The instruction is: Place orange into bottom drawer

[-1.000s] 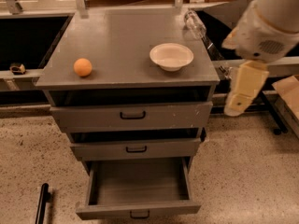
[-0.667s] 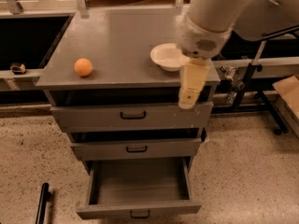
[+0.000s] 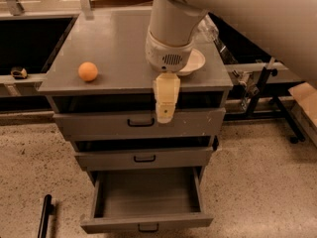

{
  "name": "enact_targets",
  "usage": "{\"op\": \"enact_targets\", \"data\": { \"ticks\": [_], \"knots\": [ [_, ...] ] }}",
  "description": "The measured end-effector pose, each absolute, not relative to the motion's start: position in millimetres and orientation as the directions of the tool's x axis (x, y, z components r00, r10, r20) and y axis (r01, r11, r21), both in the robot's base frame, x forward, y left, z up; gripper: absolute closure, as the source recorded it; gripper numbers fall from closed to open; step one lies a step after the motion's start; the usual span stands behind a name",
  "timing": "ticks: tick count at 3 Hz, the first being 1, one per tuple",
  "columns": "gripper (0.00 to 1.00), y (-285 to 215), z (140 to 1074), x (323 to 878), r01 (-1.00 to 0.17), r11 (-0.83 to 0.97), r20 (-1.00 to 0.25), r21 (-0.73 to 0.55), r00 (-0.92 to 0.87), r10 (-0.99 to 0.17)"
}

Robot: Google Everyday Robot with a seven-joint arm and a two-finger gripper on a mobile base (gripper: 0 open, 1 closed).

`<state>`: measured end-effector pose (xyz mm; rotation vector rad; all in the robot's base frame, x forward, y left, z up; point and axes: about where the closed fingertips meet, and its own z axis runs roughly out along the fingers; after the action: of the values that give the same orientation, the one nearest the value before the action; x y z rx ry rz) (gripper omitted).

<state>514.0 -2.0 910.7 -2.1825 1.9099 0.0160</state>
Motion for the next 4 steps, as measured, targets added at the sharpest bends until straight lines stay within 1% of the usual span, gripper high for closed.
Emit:
{"op": "enact_targets", "data": {
  "ticks": [1, 2, 3, 4],
  "knots": [
    [0.0, 21.0, 913.6, 535.1, -0.978, -0.107, -0.26, -0.179, 0.152, -0.953],
    [0.0, 57.5, 918.9, 560.7, -0.982, -0.091, -0.35, -0.166, 0.145, -0.926],
    [0.0, 99.0, 922.2, 582.2, -0.985, -0.085, -0.416, -0.148, 0.14, -0.898],
    [0.0, 127.3, 911.8, 606.8, -0.991, -0.048, -0.459, -0.127, 0.101, -0.883]
  ]
}}
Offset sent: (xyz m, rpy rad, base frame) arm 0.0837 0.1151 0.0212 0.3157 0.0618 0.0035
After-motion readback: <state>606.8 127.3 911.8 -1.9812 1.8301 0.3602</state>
